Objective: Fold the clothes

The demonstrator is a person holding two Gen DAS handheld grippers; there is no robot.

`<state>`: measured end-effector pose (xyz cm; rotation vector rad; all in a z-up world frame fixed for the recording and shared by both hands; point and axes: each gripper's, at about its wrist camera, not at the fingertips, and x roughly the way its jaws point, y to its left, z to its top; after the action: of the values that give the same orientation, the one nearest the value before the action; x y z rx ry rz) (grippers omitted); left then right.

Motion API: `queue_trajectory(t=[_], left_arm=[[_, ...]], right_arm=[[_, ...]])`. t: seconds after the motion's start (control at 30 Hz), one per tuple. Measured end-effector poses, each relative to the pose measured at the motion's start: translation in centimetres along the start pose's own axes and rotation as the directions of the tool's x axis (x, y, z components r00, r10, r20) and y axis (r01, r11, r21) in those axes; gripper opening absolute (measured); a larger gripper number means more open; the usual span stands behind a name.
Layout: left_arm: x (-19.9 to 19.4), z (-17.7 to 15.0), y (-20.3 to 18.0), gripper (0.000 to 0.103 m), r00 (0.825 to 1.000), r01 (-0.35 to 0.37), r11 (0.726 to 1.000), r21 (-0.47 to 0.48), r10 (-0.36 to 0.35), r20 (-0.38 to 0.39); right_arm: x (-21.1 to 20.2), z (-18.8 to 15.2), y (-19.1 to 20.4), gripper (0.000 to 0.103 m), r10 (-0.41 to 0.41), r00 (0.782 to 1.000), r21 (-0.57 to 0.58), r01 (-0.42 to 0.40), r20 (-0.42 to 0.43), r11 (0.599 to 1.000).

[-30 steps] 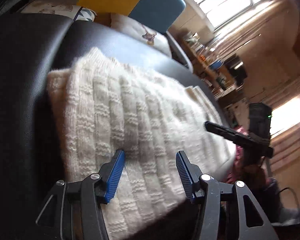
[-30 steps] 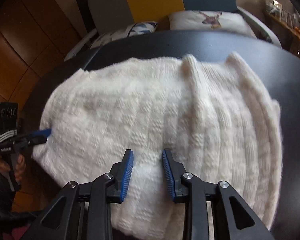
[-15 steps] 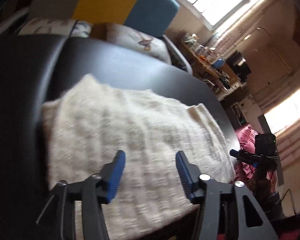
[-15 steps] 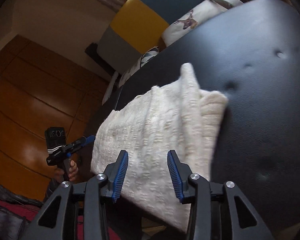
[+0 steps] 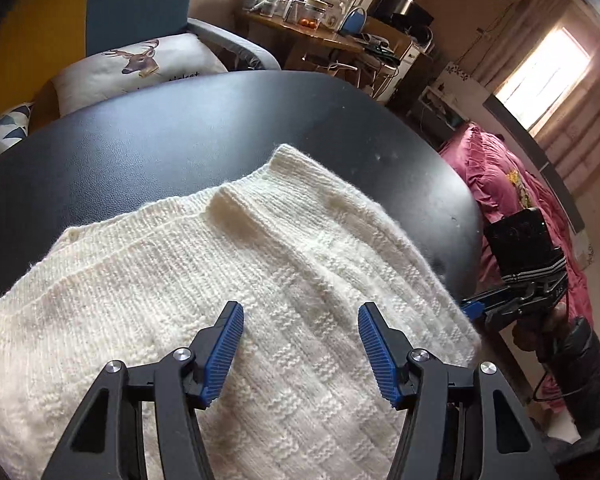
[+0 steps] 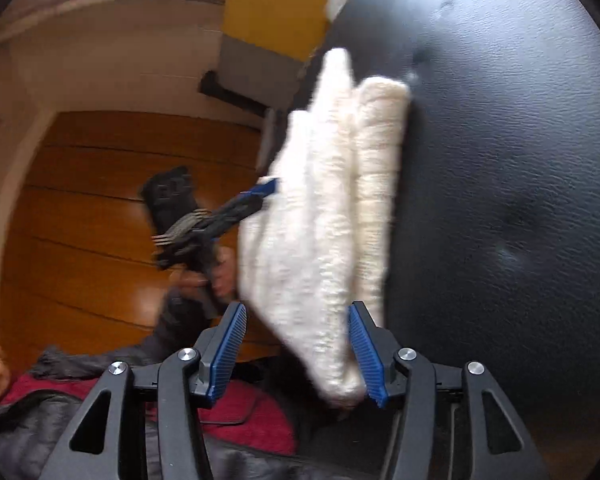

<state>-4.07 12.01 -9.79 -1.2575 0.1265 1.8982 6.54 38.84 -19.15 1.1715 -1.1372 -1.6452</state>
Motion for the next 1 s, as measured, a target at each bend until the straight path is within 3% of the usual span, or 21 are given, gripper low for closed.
queue_trajectory(t=[0.13, 0.17, 0.2, 0.23, 0.27, 0.3, 0.33, 0.37, 0.47, 0.53, 0.6, 0.63, 0.67, 0.7, 0.83, 0.93, 1.0], left_arm=[[0.9, -0.4, 0.9, 0.061, 0.999, -0.013, 1.000, -0.016, 0.013, -0.029], [1.1, -0.4, 0.8, 0.061, 0.999, -0.016, 1.000, -0.011, 0.015, -0.031], [1.4, -0.5, 0.8, 0.061, 0.999, -0.020, 1.000, -0.006, 0.020, -0.034], [1.7, -0.5, 0.7, 0.061, 0.999, -0.030, 1.000, 0.002, 0.030, -0.038], [1.9, -0.6, 0.6, 0.061, 0.998, -0.041, 0.999, 0.010, 0.041, -0.043], [2.1, -0.6, 0.6, 0.061, 0.997, -0.053, 0.999, 0.013, 0.054, -0.049], [2.3, -0.6, 0.7, 0.061, 0.997, -0.059, 0.998, 0.011, 0.059, -0.054], [2.6, -0.6, 0.8, 0.061, 0.997, -0.051, 0.999, 0.003, 0.051, -0.060], [3.1, -0.7, 0.7, 0.061, 0.998, -0.040, 0.999, -0.008, 0.040, -0.053], [3.2, -0.8, 0.4, 0.062, 0.998, -0.052, 0.999, -0.008, 0.052, -0.042], [2.9, -0.8, 0.1, 0.062, 0.999, -0.048, 0.999, -0.010, 0.047, -0.027], [2.6, -0.9, 0.0, 0.063, 0.999, -0.045, 0.999, -0.013, 0.044, -0.017], [2.1, -1.0, 0.1, 0.063, 0.999, -0.039, 0.999, -0.017, 0.039, 0.000], [1.6, -1.1, 0.1, 0.063, 0.999, -0.036, 0.999, -0.021, 0.036, 0.017], [0.0, -1.7, 0.8, 0.063, 0.996, -0.048, 0.998, -0.038, 0.051, 0.070], [-0.7, -1.7, 1.5, 0.063, 0.994, -0.049, 0.997, -0.055, 0.054, 0.092], [-1.0, -1.8, 2.0, 0.063, 0.993, -0.056, 0.996, -0.065, 0.062, 0.099]], right_arm=[[1.7, 1.8, 0.6, 0.056, 0.023, 0.997, -0.035, -0.025, -0.069, 0.999], [2.8, 2.1, 0.8, 0.056, 0.024, 0.992, -0.043, -0.030, -0.128, 0.999], [4.3, 1.9, 1.3, 0.056, 0.003, 0.972, -0.059, -0.018, -0.234, 0.998], [5.7, 1.0, 1.7, 0.056, -0.049, 0.936, -0.086, 0.021, -0.349, 0.996], [7.0, 0.0, 2.1, 0.056, -0.114, 0.884, -0.120, 0.066, -0.454, 0.991], [8.0, -0.8, 2.2, 0.056, -0.158, 0.838, -0.135, 0.102, -0.523, 0.986], [8.3, -1.2, 2.0, 0.052, -0.201, 0.809, -0.148, 0.142, -0.552, 0.979], [8.0, -1.2, 1.7, 0.044, -0.223, 0.808, -0.147, 0.170, -0.545, 0.974], [5.9, -0.9, 0.7, 0.030, -0.255, 0.835, -0.113, 0.229, -0.488, 0.967], [4.5, -0.6, 1.1, 0.031, -0.273, 0.867, -0.096, 0.257, -0.416, 0.962], [2.4, 0.1, 2.8, 0.035, -0.359, 0.890, -0.120, 0.338, -0.280, 0.933], [1.5, 0.7, 3.9, 0.043, -0.417, 0.888, -0.134, 0.397, -0.193, 0.908], [0.7, 1.5, 5.2, 0.043, -0.477, 0.873, -0.144, 0.462, -0.097, 0.875], [0.2, 2.3, 6.5, 0.043, -0.540, 0.842, -0.155, 0.533, -0.003, 0.832], [2.9, 5.3, 11.1, 0.044, -0.711, 0.654, -0.241, 0.756, 0.257, 0.608], [5.5, 7.4, 12.6, 0.043, -0.766, 0.534, -0.333, 0.840, 0.359, 0.429], [6.9, 8.5, 12.1, 0.043, -0.803, 0.470, -0.378, 0.864, 0.366, 0.333]])
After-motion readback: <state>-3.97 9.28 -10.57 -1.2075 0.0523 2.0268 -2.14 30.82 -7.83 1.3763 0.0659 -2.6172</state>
